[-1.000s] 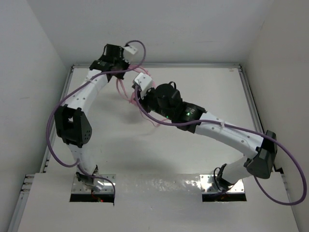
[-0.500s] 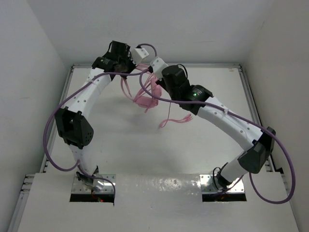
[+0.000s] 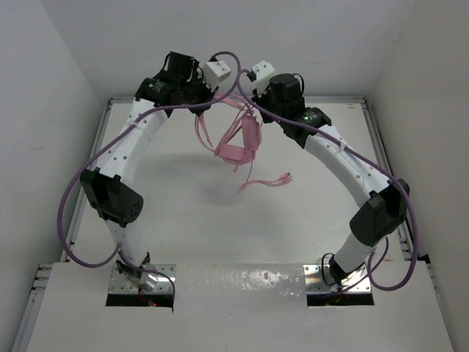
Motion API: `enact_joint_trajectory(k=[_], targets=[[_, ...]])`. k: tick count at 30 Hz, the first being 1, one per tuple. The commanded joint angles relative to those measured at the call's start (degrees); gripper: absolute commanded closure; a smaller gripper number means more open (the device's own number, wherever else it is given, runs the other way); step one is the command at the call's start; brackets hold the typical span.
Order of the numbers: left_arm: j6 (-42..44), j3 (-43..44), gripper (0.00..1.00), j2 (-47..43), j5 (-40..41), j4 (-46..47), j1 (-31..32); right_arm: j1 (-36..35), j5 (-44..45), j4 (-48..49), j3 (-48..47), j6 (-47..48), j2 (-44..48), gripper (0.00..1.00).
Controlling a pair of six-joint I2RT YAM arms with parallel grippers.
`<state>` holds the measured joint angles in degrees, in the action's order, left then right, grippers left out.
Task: Wrap the headphones
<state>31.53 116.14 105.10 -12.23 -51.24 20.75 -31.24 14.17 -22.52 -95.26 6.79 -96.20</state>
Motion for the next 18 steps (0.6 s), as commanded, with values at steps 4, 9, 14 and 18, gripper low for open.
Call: enact_joint_trajectory(k=[4,9,14,18], targets=[[-10.4,13.0,1.00,-3.4,-12.5,-5.7,-1.4,6.0,-14.1,20.7,14.3,-14.4,4.2,0.52],[-19.1,17.1,1.00,-2.9,-16.2,-7.2,-1.9,6.0,-29.9,27.3,23.2,-18.9,4.6,0.33],[-21.9,21.7,1.00,-3.0,-16.9,-6.8,-2.0,5.9,-33.6,39.8,36.4,-24.8,6.8,0.29],[-23.6,23.5,1.00,-2.4,-17.1,-5.1,-2.3,5.8,-32.0,49.7,43.2,-30.3,5.5,0.29]])
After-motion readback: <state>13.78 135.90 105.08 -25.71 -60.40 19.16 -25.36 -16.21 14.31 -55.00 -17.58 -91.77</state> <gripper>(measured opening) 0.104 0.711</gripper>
